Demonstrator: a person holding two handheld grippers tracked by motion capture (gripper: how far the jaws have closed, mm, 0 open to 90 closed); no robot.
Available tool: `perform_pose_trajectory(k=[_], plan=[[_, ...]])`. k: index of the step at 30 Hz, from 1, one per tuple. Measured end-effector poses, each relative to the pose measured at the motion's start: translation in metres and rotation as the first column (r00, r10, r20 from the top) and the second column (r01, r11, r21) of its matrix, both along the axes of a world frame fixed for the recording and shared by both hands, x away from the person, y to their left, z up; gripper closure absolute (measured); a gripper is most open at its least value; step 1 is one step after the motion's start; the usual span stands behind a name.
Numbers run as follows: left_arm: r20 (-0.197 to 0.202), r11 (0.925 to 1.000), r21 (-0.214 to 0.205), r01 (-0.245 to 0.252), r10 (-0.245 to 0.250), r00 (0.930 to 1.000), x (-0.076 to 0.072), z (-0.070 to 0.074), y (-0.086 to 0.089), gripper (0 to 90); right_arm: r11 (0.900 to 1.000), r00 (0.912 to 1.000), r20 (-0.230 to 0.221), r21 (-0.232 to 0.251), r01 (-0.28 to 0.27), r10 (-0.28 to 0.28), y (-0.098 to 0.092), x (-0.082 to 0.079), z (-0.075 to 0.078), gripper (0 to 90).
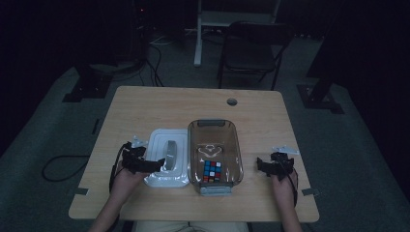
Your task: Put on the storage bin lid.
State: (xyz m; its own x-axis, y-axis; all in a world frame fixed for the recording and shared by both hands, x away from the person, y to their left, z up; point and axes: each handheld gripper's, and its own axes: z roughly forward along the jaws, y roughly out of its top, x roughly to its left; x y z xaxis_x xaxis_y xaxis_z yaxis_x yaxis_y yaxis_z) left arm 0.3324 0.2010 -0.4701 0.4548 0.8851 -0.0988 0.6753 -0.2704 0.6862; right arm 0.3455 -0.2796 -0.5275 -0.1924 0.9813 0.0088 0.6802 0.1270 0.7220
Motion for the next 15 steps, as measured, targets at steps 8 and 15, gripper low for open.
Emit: perform_pose_trajectory(k=[8, 15], plan=[[0.007, 0.9982, 0.005, 0.060, -0.060, 0.9982, 0.005, -0.002, -0.022, 7.8, 1.0000, 1.0000, 0.001, 0.000, -0.001, 0.001, 0.000, 0.000, 0.000, 11.9], [0.013, 0.9950, -0.018, 0.098, -0.098, 0.9951, 0.015, -0.010, -0.039, 26.0, 1.0000, 1.0000, 0.001, 0.000, -0.001, 0.001, 0.000, 0.000, 0.000, 12.0]])
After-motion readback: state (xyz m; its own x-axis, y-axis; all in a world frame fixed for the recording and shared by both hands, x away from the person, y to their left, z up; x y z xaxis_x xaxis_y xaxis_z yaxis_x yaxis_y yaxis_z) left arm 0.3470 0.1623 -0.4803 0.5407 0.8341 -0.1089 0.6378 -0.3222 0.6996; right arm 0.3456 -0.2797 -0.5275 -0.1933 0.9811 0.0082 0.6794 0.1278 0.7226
